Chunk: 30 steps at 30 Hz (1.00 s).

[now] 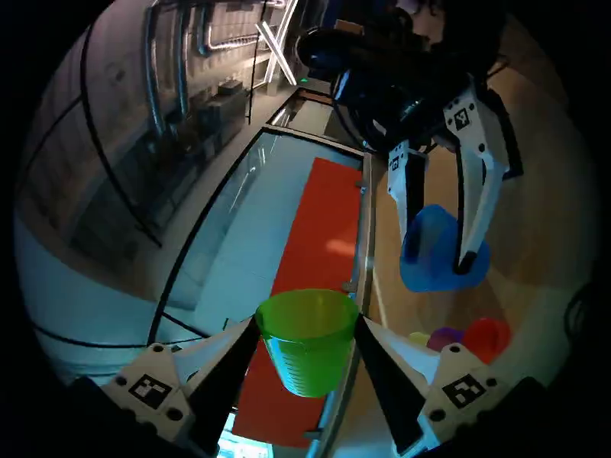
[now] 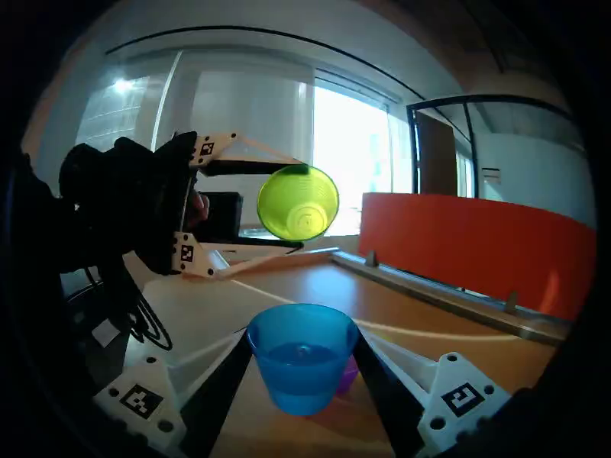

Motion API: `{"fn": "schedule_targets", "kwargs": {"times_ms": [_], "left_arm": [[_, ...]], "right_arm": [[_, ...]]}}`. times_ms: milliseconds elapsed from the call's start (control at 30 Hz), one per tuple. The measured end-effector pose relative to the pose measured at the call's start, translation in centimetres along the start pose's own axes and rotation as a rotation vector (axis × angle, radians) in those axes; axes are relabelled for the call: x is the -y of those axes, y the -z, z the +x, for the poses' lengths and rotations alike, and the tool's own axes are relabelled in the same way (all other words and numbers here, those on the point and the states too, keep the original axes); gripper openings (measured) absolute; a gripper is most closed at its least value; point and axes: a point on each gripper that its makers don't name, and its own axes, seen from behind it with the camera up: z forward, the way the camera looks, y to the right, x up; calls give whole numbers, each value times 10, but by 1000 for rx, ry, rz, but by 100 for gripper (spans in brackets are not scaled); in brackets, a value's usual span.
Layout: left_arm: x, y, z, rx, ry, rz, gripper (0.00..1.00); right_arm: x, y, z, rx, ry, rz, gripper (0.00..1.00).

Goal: Pour water

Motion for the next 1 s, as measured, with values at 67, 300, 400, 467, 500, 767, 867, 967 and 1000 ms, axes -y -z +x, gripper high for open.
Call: {"fn": "schedule_targets", "kwargs": {"times_ms": [67,300,400,467,500,767,867,967,1000], "left_arm": [[-1,0,-2,7,60,-9,87],[-10,4,-16,47,239,-37,87],[-14,7,-25,83,312,-41,87],[-16,10,-31,104,368,-42,87],[-17,11,-33,112,396,-43,87],[-18,16,-42,123,647,-62,87],[-18,16,-42,118,714,-68,87],[-18,16,-40,111,770,-73,87],[-18,17,-39,108,788,-74,87]], "right_arm": [[-1,1,0,0,1,-2,91],[0,2,0,2,5,-4,91],[0,3,0,2,8,-4,91],[0,3,0,3,9,-4,91],[0,4,0,3,10,-4,91],[0,6,2,6,16,-7,91],[-1,7,2,7,19,-8,91],[-1,7,3,9,21,-10,91],[-1,8,3,9,22,-10,91]]}}
